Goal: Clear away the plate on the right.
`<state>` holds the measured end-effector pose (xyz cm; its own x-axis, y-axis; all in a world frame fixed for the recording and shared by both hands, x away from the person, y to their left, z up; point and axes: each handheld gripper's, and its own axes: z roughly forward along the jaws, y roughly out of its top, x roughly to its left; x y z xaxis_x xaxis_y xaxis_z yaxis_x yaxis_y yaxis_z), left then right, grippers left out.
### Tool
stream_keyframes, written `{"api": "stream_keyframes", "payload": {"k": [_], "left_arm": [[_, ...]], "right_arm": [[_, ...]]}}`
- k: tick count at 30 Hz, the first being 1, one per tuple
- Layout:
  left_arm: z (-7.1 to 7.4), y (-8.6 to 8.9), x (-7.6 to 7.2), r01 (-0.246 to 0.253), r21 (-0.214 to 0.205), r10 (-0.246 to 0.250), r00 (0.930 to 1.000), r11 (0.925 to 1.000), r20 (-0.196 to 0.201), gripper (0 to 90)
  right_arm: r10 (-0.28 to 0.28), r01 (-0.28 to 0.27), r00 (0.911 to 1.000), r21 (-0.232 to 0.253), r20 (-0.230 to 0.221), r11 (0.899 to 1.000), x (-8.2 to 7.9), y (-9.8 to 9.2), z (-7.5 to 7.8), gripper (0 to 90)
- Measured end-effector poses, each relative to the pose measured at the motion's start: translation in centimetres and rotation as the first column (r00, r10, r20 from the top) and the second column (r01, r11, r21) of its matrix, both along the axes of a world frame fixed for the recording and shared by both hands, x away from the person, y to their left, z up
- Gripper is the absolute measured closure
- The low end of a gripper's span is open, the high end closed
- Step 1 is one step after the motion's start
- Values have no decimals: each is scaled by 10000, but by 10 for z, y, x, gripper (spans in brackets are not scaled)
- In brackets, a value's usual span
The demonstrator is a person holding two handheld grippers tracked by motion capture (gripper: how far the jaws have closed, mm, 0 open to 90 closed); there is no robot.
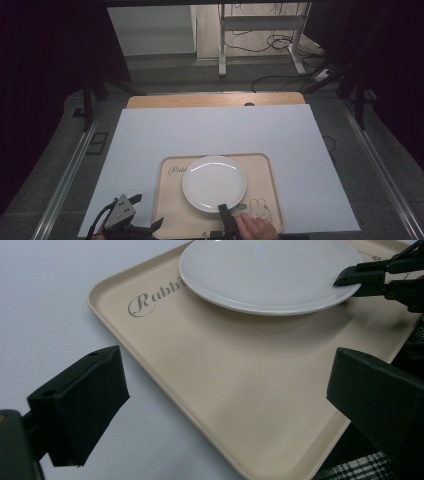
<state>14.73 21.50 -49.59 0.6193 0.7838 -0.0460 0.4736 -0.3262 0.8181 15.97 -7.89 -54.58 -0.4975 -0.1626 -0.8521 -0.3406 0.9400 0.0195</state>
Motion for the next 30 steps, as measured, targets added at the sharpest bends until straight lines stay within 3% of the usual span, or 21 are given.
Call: {"api": "stream_keyframes", "payload": {"k": [5,8,19,26,30], "left_arm": [[0,0,0,6,-5,-6,10000,10000,-5,30],[0,0,0,9,2,-9,10000,10000,-4,30],[0,0,0,4,46,-4,10000,10000,-7,30],[0,0,0,-13,-11,13,10000,10000,-15,30],[0,0,0,-9,-17,9,10000,10000,-14,30]], "right_arm": [[-112,105,9992,-198,-390,9997,2,0,-3,850],[-191,175,9982,-287,-565,9994,4,0,-6,781],[-404,402,9983,-53,-413,9992,9,-2,-2,577],[-445,444,9984,-64,-335,9990,10,-2,3,526],[-611,614,9967,36,-528,9981,9,-2,5,504]]}}
